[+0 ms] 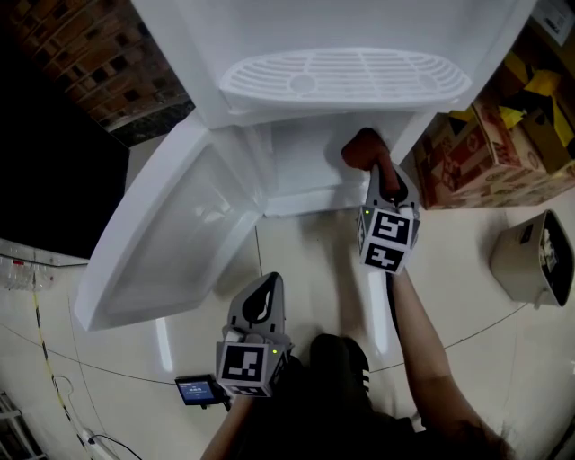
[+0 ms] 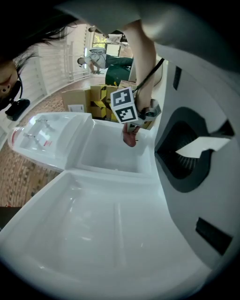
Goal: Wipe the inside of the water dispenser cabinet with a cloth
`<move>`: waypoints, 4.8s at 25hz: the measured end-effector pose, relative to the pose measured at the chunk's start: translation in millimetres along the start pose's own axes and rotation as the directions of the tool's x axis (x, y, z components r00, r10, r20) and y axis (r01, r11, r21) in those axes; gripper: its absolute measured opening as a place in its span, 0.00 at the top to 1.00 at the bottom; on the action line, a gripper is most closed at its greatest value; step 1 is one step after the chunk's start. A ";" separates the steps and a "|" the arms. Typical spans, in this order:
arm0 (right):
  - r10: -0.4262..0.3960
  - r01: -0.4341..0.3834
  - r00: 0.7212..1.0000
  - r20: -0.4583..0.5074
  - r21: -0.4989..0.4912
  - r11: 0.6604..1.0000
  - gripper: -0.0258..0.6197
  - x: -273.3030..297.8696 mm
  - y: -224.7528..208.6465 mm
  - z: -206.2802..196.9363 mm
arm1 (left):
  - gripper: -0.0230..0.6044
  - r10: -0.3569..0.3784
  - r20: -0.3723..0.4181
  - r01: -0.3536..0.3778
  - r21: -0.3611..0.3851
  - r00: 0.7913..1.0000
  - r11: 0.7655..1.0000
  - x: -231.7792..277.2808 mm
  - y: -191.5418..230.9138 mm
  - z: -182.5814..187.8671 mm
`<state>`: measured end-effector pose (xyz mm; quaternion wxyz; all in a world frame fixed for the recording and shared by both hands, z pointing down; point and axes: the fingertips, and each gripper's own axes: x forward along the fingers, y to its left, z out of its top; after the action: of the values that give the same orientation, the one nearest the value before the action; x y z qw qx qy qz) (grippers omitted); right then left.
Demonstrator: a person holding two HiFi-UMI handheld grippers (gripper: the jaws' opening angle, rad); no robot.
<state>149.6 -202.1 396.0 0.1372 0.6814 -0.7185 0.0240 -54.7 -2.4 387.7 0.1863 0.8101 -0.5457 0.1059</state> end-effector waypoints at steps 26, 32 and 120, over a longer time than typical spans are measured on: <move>0.415 -0.420 0.908 -0.062 -0.098 0.902 0.84 49.6 168.0 -0.2 | 1.00 0.019 -0.017 -0.019 -0.022 1.000 1.000 -1.9 15.9 -9.3; 0.434 -0.448 0.889 -0.147 -0.086 0.890 0.84 50.3 177.6 -27.8 | 1.00 0.015 -0.023 -0.016 -0.021 1.000 1.000 0.4 21.2 -14.9; 0.327 -0.297 0.942 -0.076 0.265 0.917 0.84 -208.0 60.1 -43.2 | 1.00 0.072 0.022 -0.073 0.042 0.997 0.996 -29.2 -22.6 -19.0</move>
<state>104.5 13.9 398.9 0.0872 0.5669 -0.7999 0.1766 -44.3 37.7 389.8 0.1593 0.7947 -0.5740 0.1161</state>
